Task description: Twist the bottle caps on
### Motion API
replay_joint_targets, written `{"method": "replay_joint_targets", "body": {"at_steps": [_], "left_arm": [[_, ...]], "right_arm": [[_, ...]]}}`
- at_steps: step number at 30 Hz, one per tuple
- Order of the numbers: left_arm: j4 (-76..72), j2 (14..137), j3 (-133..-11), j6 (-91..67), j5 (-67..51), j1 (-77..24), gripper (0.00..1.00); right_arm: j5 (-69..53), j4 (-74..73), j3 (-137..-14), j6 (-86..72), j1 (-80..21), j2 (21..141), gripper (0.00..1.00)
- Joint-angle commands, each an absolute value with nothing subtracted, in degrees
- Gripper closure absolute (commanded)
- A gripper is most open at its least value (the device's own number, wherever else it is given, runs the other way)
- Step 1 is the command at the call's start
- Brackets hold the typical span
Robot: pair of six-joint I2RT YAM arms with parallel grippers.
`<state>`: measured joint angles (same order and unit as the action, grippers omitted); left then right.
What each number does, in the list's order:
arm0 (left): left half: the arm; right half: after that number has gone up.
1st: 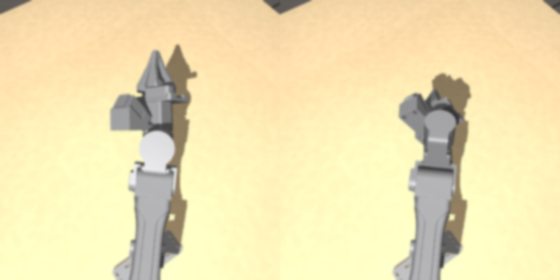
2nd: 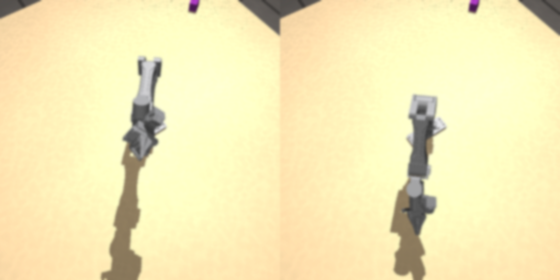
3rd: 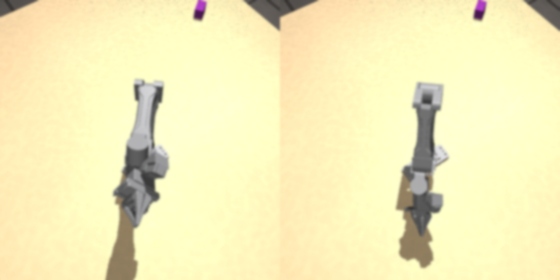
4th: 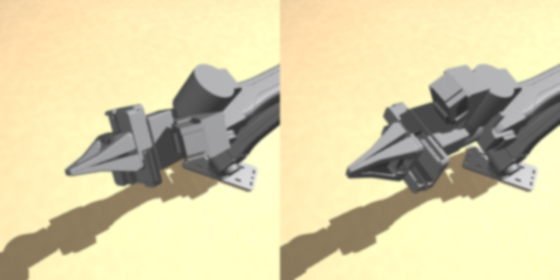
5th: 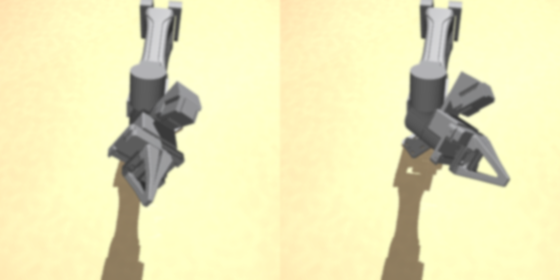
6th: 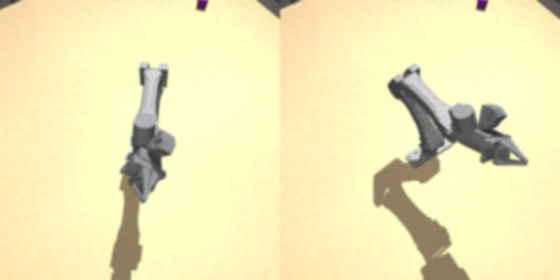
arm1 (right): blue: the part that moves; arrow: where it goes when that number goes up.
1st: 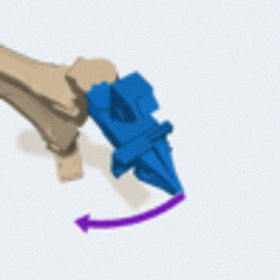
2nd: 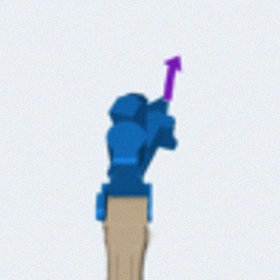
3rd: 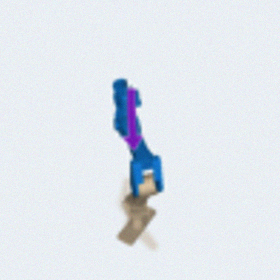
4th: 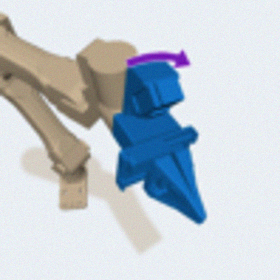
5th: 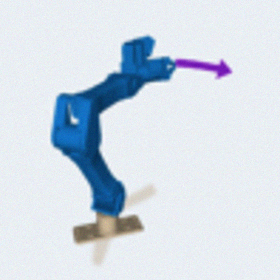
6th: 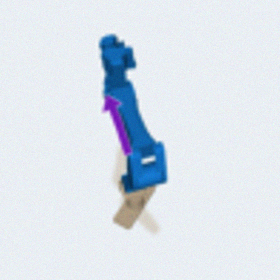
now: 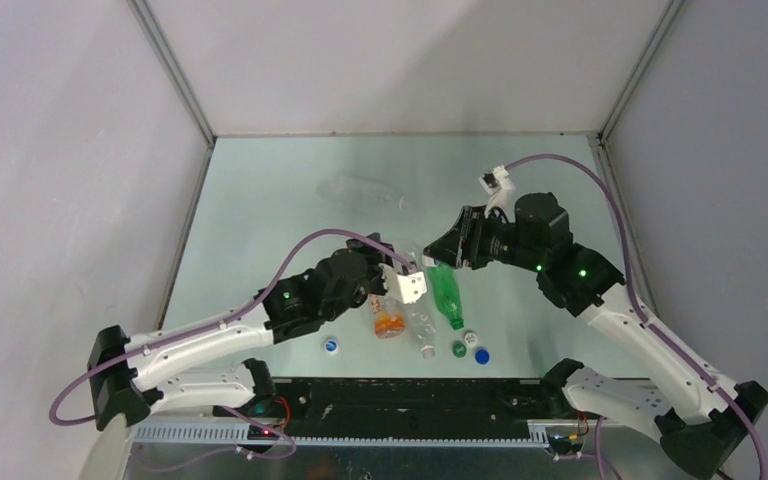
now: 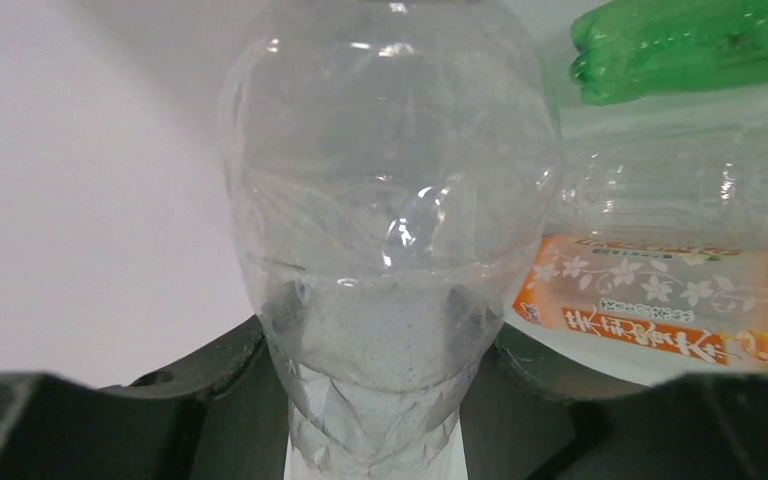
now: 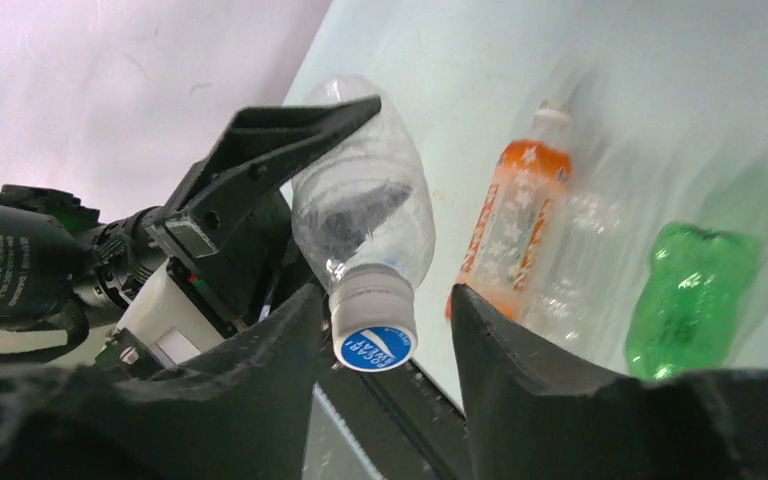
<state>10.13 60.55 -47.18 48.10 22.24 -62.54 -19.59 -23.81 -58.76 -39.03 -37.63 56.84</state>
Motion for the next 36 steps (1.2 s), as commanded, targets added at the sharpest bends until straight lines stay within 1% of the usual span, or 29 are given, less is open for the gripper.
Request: {"method": "replay_joint_targets", "body": {"at_steps": [1,2,3,4,5,8,9,11,14,22,31,36], "left_arm": [[13.72,60.05,-51.04,45.35,14.21,-59.43,1.0],[17.21,60.08,-52.25,44.52,9.31,-57.33,1.0],[18.75,60.31,-52.89,43.25,6.98,-56.31,0.99],[22.38,60.56,-54.49,42.52,1.57,-54.4,0.99],[26.14,61.28,-55.28,42.22,-1.24,-53.52,0.99],[32.35,63.15,-59.21,41.8,-12.32,-49.88,0.98],[34.92,64.3,-60.64,41.91,-13.94,-49.42,0.98],[38.45,66.07,-62.87,42.23,-18.91,-48.72,0.98],[41.45,67.93,-65.0,42.71,-21.81,-48.54,0.97],[42.44,68.85,-66.57,42.41,-24.52,-48.57,0.97],[43.51,69.4,-67.73,42.46,-24.74,-48.56,0.97],[43.68,69.43,-68.29,42.26,-25.02,-48.57,0.97]], "right_arm": [[-18.25,-17.75,-60.2,-22.94,-36.65,51.87,0.42],[-19.06,-18.1,-60.2,-19.69,-36.7,51.25,0.38],[-21.05,-18.65,-60.16,-12.92,-36.79,50.03,0.35],[-22.34,-19.41,-60.18,-9.4,-36.85,49.54,0.35],[-25.08,-20.03,-60.18,-2.22,-36.96,48.66,0.34],[-32.09,-24.37,-60.16,11.23,-37.7,46.87,0.35],[-33.27,-25.59,-60.2,18.04,-38.36,46.64,0.35],[-34.98,-28.69,-60.05,26.72,-39.66,46.28,0.35],[-35.73,-31.5,-59.97,35.04,-41.46,46.61,0.35],[-37.94,-33.08,-59.95,40.36,-42.8,49.15,0.41],[-38.96,-32.37,-60.02,40.61,-43.88,51.14,0.49],[-39.82,-31.03,-59.98,39.59,-44.19,51.9,0.55]]}}
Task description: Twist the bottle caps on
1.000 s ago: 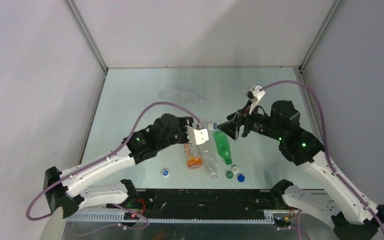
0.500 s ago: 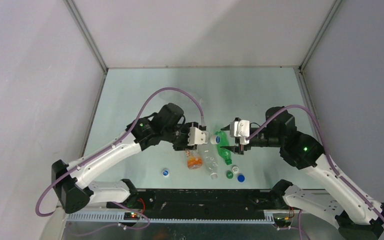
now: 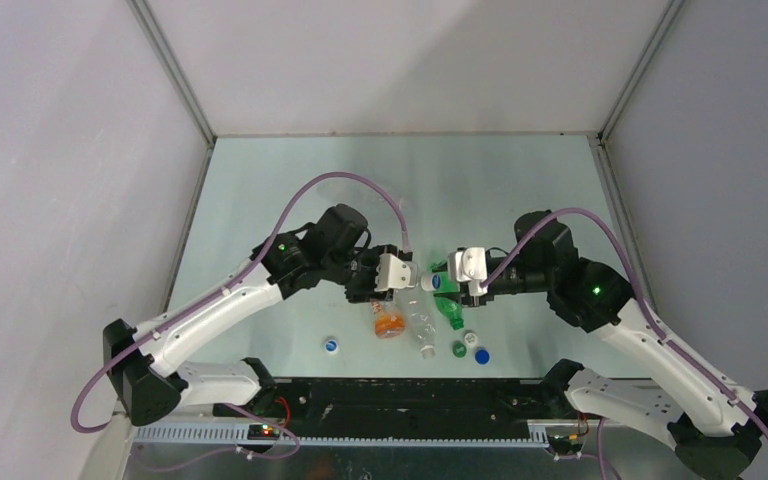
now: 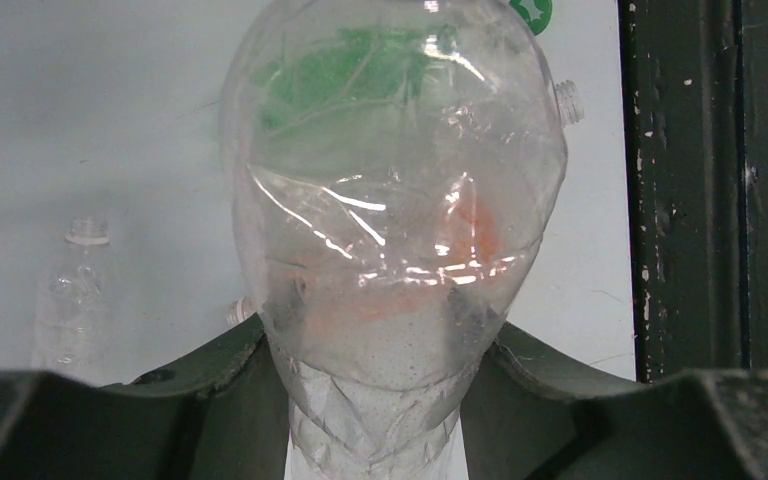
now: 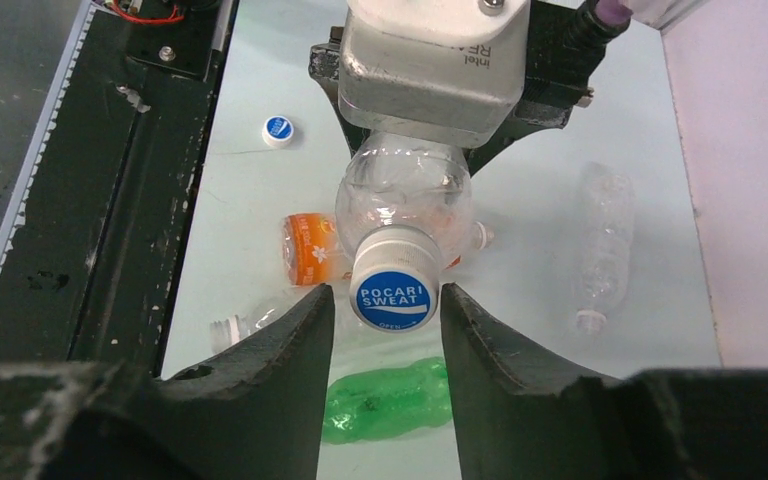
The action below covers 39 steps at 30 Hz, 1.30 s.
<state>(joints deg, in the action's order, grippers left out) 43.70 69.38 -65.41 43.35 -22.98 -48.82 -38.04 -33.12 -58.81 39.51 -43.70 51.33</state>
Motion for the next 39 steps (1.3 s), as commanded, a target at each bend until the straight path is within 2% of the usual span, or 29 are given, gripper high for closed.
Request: {"method": "replay_joint_targets", "body": {"at_steps": [1,8,12,14,16,27,31,36,37,39], "left_arm": [[43.61,69.37,-68.38,42.18,-25.0,-48.54,0.97],[43.82,69.42,-68.72,41.94,-24.46,-48.56,0.97],[42.03,68.93,-68.46,41.11,-23.72,-48.73,0.97],[40.66,68.39,-68.09,40.72,-21.93,-49.03,0.98],[38.39,67.58,-67.31,40.29,-19.77,-49.63,0.98],[18.25,60.64,-56.0,39.89,-3.39,-55.39,0.97],[13.02,59.67,-53.3,40.65,3.04,-56.91,0.97],[13.67,60.57,-53.03,40.01,2.65,-57.07,0.98],[14.82,60.85,-53.28,39.82,2.14,-57.06,0.98],[16.42,61.31,-53.75,39.28,1.2,-56.96,0.99]], "right_arm": [[-39.84,-30.94,-59.99,38.99,-44.14,52.05,0.57],[-39.87,-30.46,-59.99,35.65,-44.3,53.0,0.68],[-37.49,-28.27,-59.96,27.45,-44.35,53.48,0.75],[-35.09,-26.76,-59.96,21.73,-44.5,53.82,0.85],[-31.76,-24.79,-60.01,13.98,-44.64,54.2,0.99],[-6.01,-23.83,-59.95,-24.18,-47.31,52.68,1.0],[-1.97,-26.3,-59.99,-30.74,-47.45,51.09,1.0],[-1.16,-27.36,-59.98,-30.52,-47.4,48.92,1.0],[-1.24,-27.26,-60.02,-28.68,-47.43,48.63,0.96],[-1.78,-26.86,-59.97,-24.57,-47.45,47.01,0.83]]}}
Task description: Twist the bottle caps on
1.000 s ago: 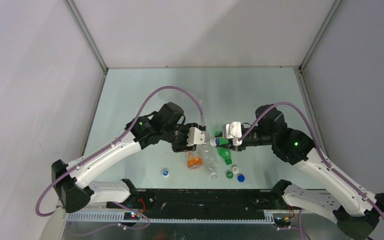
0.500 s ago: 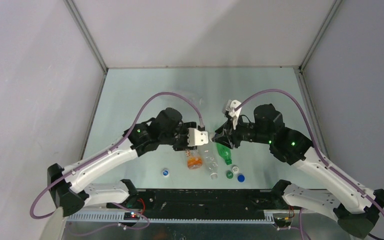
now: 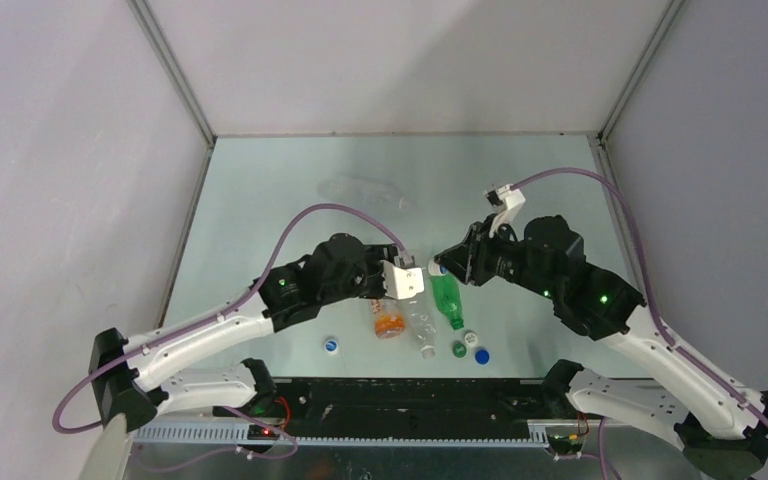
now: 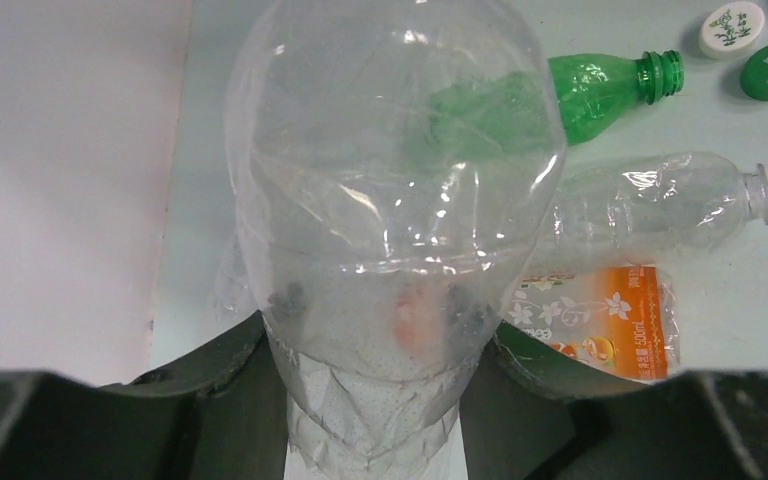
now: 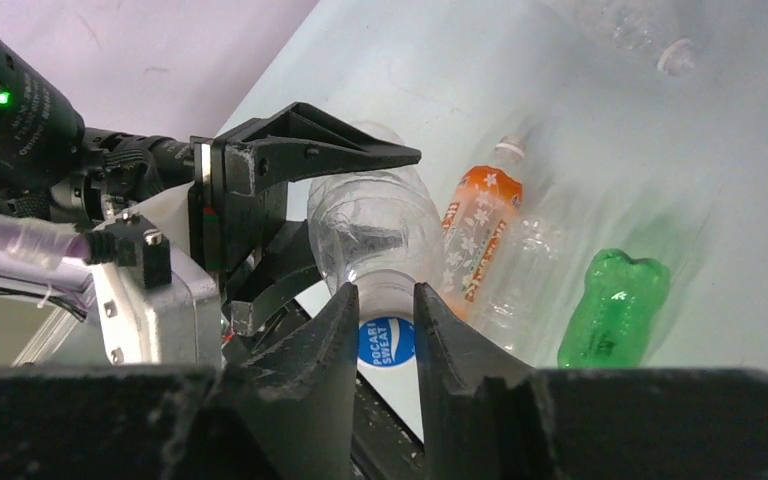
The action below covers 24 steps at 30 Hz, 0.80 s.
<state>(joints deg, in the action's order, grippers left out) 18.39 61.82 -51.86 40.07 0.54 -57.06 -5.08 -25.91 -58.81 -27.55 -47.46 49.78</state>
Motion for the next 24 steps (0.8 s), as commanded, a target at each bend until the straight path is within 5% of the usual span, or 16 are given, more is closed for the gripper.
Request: {"method": "replay_joint_targets", "body": {"at_steps": [1,6,10,24], "left_arm": [[17.0,61.56,-54.04,38.8,0.82,-56.58,0.99],[22.1,62.13,-55.59,37.46,-6.87,-54.41,0.99],[27.25,63.21,-59.03,37.75,-13.98,-52.45,0.99],[36.88,67.66,-64.82,38.16,-22.79,-51.73,0.97]], "right_arm": [[-2.62,-26.75,-59.97,-21.37,-47.46,46.62,0.78],[-8.11,-27.61,-59.99,-9.16,-47.42,43.95,0.51],[-14.76,-29.6,-59.95,2.48,-47.43,42.22,0.43],[-26.23,-32.75,-59.99,24.48,-47.39,40.91,0.38]]}}
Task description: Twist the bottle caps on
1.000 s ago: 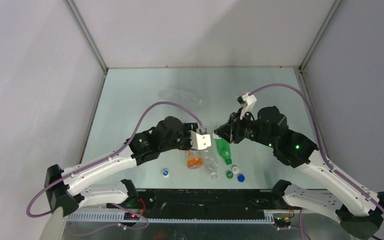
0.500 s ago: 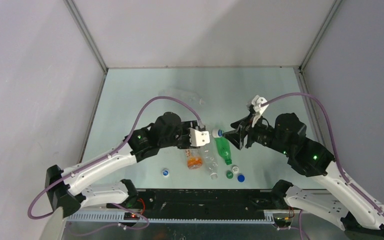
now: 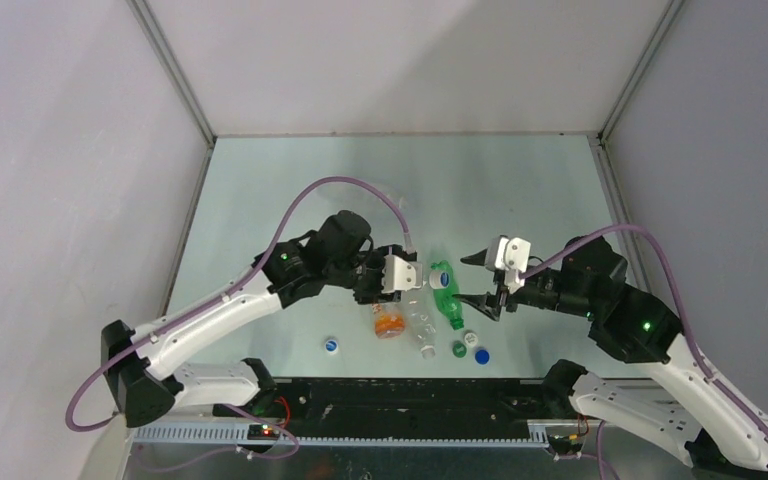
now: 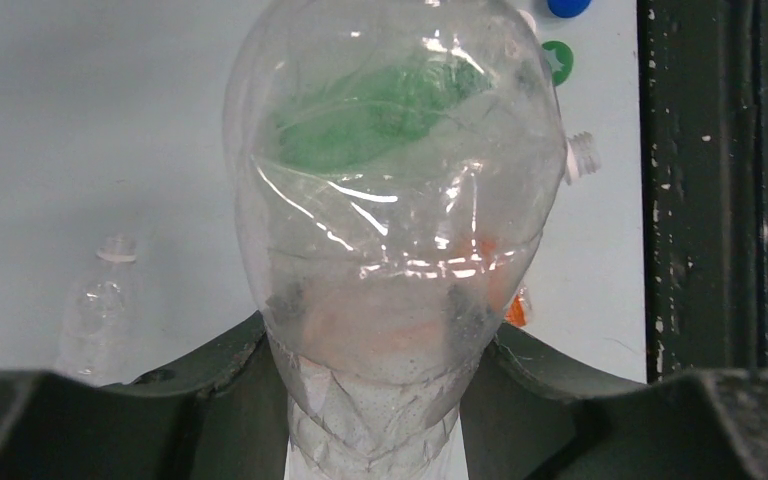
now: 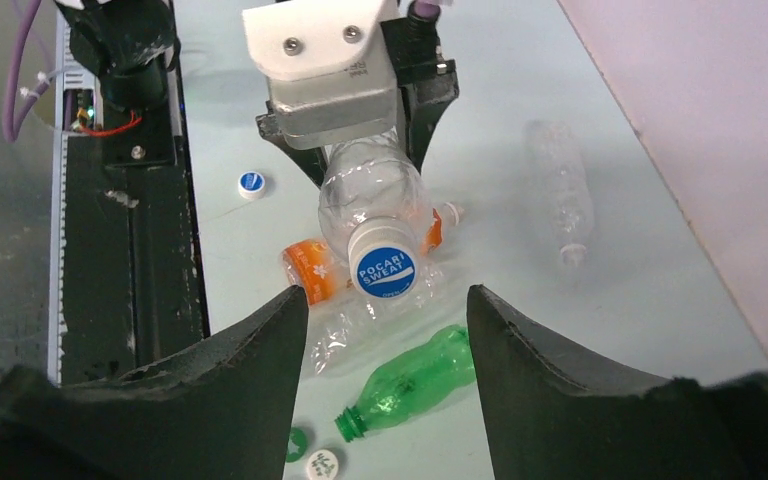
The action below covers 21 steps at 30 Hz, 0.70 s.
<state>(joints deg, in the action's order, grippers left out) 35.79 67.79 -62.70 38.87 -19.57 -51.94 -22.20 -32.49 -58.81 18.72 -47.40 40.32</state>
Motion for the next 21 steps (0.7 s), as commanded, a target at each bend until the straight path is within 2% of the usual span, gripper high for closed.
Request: {"method": "replay_joint_targets", "body": {"at_steps": [1,21], "left_arm": [[36.98,67.67,-64.84,38.11,-22.82,-51.74,0.97],[37.54,69.08,-66.66,39.01,-22.36,-51.68,0.97]], "right_arm": [[-26.47,-32.89,-60.01,24.76,-47.47,41.12,0.39],[-26.83,-34.34,-59.97,28.99,-47.03,43.06,0.4]]}}
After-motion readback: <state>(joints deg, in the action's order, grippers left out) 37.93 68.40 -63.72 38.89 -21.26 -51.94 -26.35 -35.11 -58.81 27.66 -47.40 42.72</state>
